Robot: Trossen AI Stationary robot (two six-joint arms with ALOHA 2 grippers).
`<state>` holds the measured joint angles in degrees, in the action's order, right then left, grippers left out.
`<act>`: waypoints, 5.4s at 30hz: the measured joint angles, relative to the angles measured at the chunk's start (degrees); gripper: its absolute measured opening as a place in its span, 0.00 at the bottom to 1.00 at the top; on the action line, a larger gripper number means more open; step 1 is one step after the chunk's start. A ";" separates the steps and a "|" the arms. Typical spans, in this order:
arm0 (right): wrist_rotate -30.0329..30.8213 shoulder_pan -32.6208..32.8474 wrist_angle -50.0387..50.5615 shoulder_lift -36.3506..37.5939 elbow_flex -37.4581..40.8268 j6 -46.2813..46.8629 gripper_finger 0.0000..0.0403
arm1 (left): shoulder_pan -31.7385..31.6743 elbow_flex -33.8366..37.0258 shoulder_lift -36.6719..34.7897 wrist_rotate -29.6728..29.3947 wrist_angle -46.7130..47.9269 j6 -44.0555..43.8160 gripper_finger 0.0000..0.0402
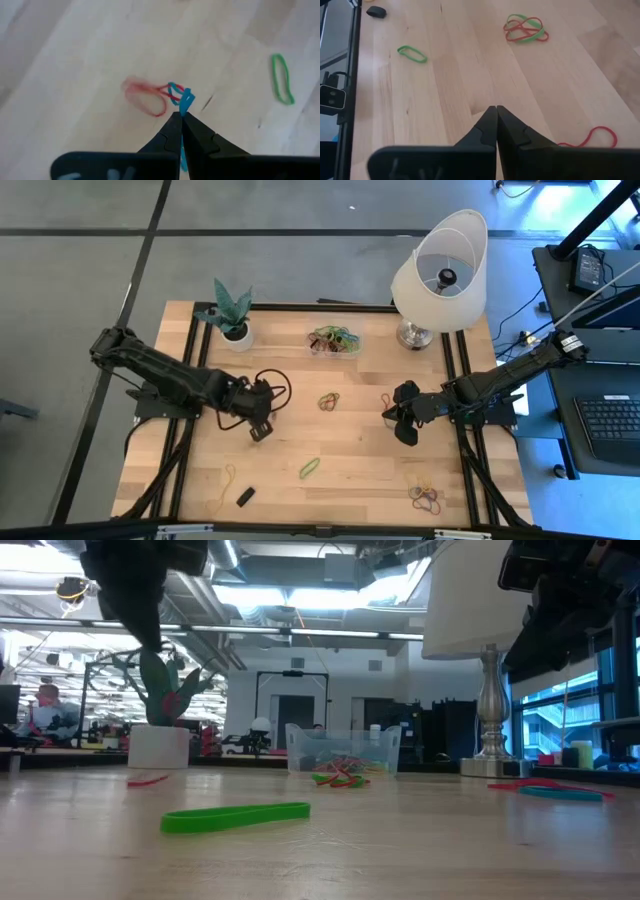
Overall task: Pick and place rubber bands into bin
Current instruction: Put the blue rubber band into the transparent bin, then put the yellow rubber band into the transparent bin
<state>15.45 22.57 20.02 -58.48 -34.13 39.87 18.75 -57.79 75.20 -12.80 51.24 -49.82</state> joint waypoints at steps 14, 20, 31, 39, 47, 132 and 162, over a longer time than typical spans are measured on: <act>0.04 0.00 -0.01 0.00 -0.02 -1.37 0.01 | 0.74 -1.06 0.00 -2.53 -0.51 -0.42 0.01; 0.07 0.00 -0.03 -0.01 -0.02 -1.37 0.01 | -0.42 -1.06 0.00 -4.28 -5.20 2.25 0.01; 3.07 -0.58 -0.06 0.00 -0.02 -1.18 0.01 | -17.74 -4.74 1.76 1.52 -10.93 23.48 0.01; 4.30 -3.42 -0.15 -0.02 -0.04 0.46 0.01 | -35.02 -24.33 15.04 7.95 -10.81 50.62 0.01; 6.16 -6.58 -0.14 0.00 -0.04 3.80 0.01 | -43.66 -44.12 34.01 11.36 -10.02 65.02 0.01; -19.16 15.41 44.02 -30.97 -31.79 61.45 0.16 | 6.30 32.02 -31.09 -10.10 -33.27 29.69 0.00; -24.12 26.51 20.75 -45.71 -24.36 83.48 0.39 | -12.26 36.64 -36.10 12.41 -36.43 41.42 0.00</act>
<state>-8.67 49.08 40.78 -104.19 -58.49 123.35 6.48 -21.15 39.09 -0.39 14.81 -8.40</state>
